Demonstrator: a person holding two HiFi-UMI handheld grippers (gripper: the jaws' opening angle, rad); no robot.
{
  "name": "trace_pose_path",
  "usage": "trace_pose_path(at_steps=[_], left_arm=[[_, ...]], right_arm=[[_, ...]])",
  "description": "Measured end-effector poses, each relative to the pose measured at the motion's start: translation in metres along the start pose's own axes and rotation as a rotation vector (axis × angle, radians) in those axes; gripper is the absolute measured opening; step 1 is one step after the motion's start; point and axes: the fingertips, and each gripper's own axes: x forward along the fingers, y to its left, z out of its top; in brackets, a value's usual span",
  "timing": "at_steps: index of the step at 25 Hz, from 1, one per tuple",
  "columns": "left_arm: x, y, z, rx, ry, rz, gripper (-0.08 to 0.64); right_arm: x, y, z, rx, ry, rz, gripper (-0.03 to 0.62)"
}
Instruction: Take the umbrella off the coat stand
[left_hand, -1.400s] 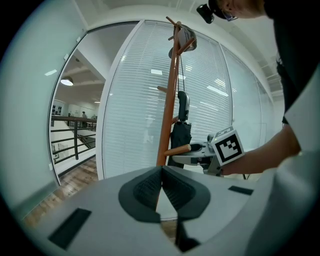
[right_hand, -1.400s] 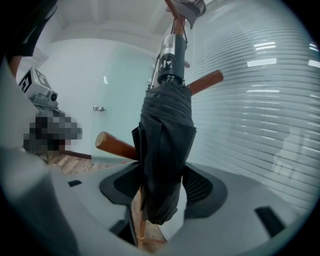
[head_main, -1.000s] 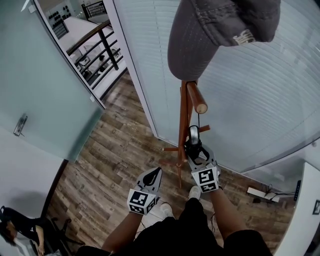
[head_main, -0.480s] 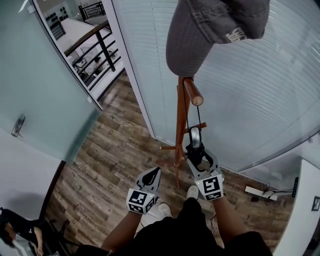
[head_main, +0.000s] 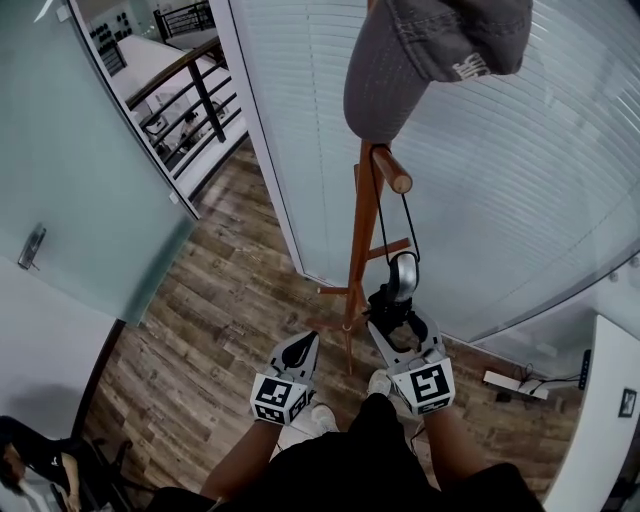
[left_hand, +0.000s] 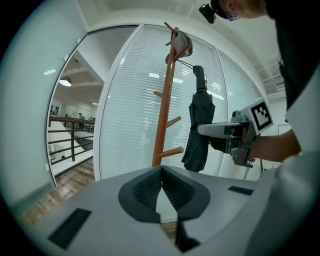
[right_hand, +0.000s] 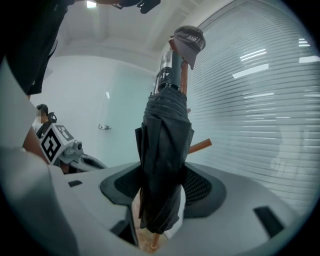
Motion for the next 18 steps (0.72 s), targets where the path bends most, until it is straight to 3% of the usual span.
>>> trace_pose_path(at_steps=[4,12,18], left_arm=[[-0.006,0.003,-0.001,-0.006,-0.006,0.004,0.011],[-0.023,0.037,0.011,-0.013,-0.04,0.073,0.011],[-0.037,0.046,0.005,-0.02,-0.036,0.106,0.011]], right_arm=[[-0.005,0.005,0.028,0.084,-0.074,0.043,0.244],[-0.007,0.026,0.102,0.143,-0.278,0.185,0.244],[-0.001,0.034,0.143,0.109,-0.377,0.219,0.244]])
